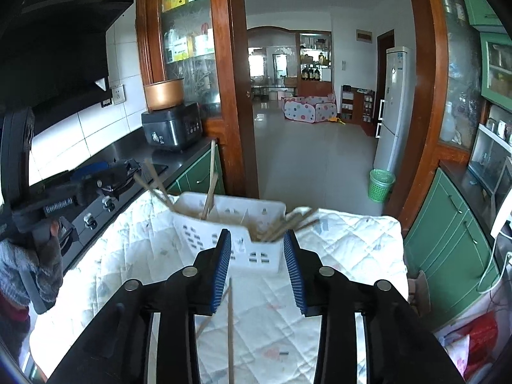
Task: Organize utensils
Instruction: 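Pull both open grippers back above the two remaining chopsticks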
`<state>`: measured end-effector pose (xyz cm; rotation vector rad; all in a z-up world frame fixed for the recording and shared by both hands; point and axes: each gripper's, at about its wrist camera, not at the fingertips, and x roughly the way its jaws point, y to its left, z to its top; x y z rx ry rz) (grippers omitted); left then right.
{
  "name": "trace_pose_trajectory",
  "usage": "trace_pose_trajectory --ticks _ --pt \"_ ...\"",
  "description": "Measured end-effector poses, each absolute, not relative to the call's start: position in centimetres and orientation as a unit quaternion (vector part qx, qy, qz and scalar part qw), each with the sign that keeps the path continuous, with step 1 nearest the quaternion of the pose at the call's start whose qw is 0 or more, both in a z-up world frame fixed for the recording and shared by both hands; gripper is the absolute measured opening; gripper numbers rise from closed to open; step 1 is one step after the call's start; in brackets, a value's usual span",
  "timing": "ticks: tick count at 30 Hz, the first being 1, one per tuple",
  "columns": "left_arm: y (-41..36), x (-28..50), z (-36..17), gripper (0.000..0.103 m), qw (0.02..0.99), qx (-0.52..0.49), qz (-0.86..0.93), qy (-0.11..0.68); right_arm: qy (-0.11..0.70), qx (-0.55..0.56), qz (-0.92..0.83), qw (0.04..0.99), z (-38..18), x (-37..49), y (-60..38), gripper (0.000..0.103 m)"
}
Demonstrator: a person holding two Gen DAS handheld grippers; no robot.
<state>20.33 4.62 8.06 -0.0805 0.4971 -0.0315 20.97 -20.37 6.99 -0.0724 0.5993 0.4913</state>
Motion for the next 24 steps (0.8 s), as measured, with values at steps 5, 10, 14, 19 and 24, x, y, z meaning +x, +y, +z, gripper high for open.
trace_pose_trajectory --ticks 5,10,14,19,24 --pt "4.3 18.4 7.1 0.074 0.967 -0.044 -0.011 0.252 0.297 -0.032 0.238 0.924 4.9 18.6 -21.1 0.038" --pt "4.1 16.7 5.9 0.078 0.965 -0.053 -0.008 0.257 0.312 -0.032 0.234 0.920 2.4 16.9 -21.4 0.040" --pt "4.2 15.8 5.0 0.079 0.963 -0.063 -0.006 0.264 0.325 -0.026 0.231 0.917 0.3 15.8 -21.4 0.041" --pt "4.5 14.9 3.8 0.079 0.959 -0.074 -0.002 0.273 0.345 -0.013 0.231 0.910 -2.1 14.7 -21.3 0.041" --pt "4.4 14.4 2.7 0.080 0.956 -0.079 -0.002 0.283 0.357 -0.009 0.228 0.906 -3.7 14.0 -21.1 0.041"
